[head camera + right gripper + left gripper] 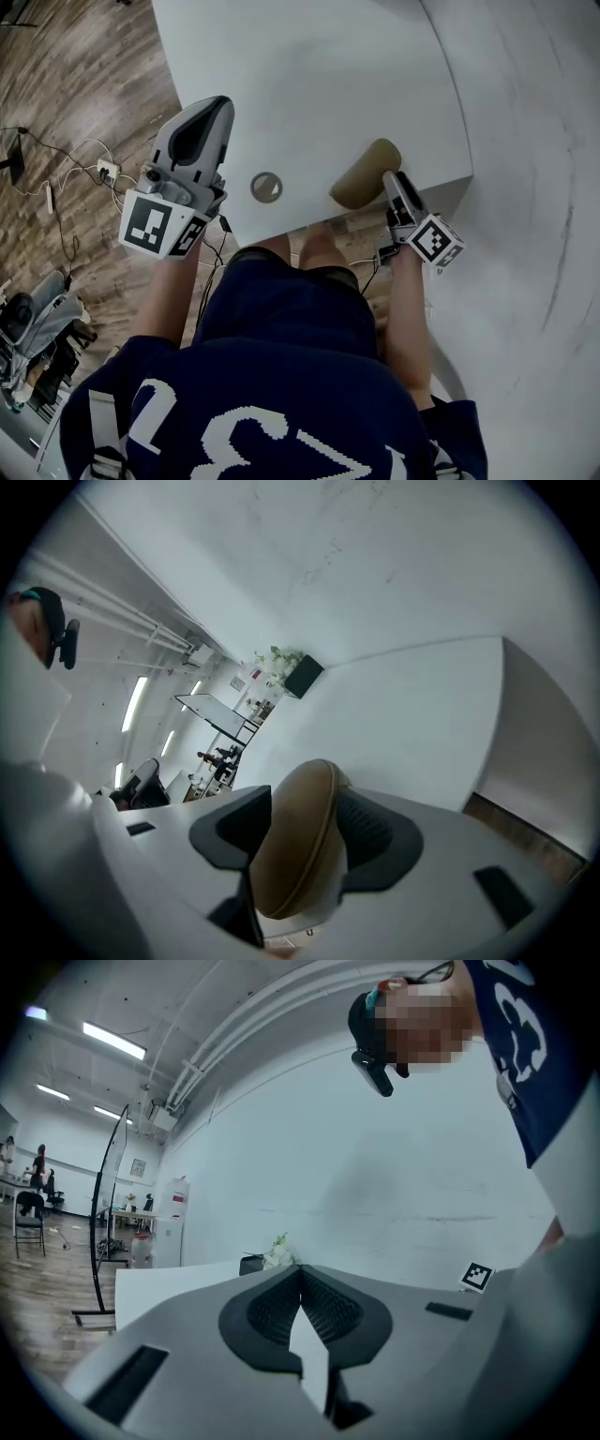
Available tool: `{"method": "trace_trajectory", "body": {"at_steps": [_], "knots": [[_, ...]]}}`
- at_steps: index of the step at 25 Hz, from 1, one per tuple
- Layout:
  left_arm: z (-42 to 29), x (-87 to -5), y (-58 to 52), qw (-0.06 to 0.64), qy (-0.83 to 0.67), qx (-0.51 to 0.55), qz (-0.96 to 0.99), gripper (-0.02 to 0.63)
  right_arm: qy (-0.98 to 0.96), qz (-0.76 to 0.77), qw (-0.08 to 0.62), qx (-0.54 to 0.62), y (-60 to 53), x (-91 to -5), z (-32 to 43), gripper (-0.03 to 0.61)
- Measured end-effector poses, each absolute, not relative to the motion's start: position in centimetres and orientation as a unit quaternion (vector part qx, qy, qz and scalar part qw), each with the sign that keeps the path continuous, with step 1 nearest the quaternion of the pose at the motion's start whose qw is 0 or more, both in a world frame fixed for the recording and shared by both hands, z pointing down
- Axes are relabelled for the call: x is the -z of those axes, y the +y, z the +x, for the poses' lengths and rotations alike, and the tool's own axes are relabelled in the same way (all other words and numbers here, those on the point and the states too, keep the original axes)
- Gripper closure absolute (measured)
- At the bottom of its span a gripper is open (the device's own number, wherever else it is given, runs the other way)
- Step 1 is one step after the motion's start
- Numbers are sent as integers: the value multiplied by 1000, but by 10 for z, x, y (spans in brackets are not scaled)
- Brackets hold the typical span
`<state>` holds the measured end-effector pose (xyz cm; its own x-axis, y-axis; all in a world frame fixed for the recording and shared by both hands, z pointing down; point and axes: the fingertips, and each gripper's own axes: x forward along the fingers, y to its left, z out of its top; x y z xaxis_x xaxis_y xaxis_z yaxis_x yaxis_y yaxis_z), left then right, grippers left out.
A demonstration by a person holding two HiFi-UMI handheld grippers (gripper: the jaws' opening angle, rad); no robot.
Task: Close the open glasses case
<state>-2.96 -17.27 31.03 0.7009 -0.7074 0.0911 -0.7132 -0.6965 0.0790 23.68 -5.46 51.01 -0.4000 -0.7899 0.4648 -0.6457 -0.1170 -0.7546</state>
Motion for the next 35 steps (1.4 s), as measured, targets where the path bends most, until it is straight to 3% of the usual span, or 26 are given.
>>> {"method": "trace_trajectory", "body": {"at_steps": [7, 16, 23, 26, 32, 35], "knots": [[-31, -323, -170, 65, -383, -40, 921, 601, 739, -452, -28, 498, -86, -516, 210, 371], [-39, -345, -156, 81, -383, -60, 918, 601, 851, -258, -176, 421, -144, -513, 90, 370], [-33, -369, -153, 82, -354, -100, 926, 601, 869, -322, -145, 346, -140, -480, 91, 359], [-16, -387, -158, 85, -312, -123, 938, 601, 851, -365, -188, 327, -93, -482, 110, 359], [41, -433, -160, 71, -211, -197, 955, 601, 794, -392, -218, 411, -14, -532, 86, 374], [68, -449, -149, 36, -174, -234, 956, 601, 782, -432, -220, 391, -21, -540, 79, 433]]}}
